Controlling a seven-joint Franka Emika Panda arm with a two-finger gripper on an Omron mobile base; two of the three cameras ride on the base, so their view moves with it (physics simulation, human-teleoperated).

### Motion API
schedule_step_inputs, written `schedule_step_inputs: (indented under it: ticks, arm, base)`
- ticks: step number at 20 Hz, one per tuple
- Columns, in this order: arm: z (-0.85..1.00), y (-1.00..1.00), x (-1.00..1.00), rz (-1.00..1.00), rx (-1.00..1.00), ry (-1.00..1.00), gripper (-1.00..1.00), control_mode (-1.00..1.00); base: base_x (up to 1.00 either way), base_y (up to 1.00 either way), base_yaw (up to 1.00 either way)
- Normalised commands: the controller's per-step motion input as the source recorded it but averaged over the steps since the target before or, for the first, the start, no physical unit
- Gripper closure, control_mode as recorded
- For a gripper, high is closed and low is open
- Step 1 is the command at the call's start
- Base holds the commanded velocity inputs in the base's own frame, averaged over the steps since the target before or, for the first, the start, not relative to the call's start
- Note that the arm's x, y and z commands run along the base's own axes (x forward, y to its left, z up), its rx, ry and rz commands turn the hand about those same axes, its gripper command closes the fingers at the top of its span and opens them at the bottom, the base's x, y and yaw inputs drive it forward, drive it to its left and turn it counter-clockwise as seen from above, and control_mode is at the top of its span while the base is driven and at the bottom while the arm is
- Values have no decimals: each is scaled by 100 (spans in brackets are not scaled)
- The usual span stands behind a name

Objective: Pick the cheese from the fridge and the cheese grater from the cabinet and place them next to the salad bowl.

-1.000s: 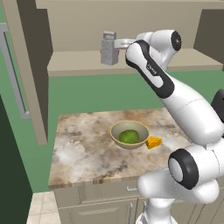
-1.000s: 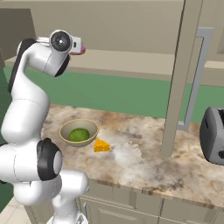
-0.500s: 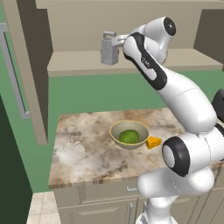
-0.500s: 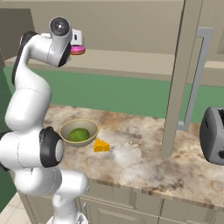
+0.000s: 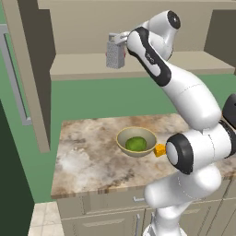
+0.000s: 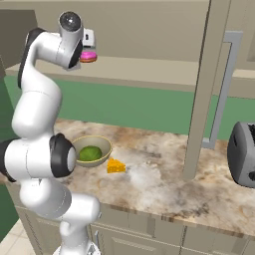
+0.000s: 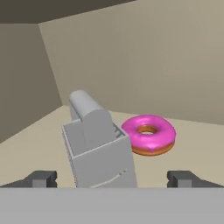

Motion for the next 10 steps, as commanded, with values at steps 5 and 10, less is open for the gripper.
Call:
schedule_step_inputs:
  ticks: [5,10]
  arm:
    - [-9,6,3,1,0,0,-100,-100]
    - [-6,19,9,0,0,0,-100,-100]
  base:
    - [0,0,0]
    - [0,0,0]
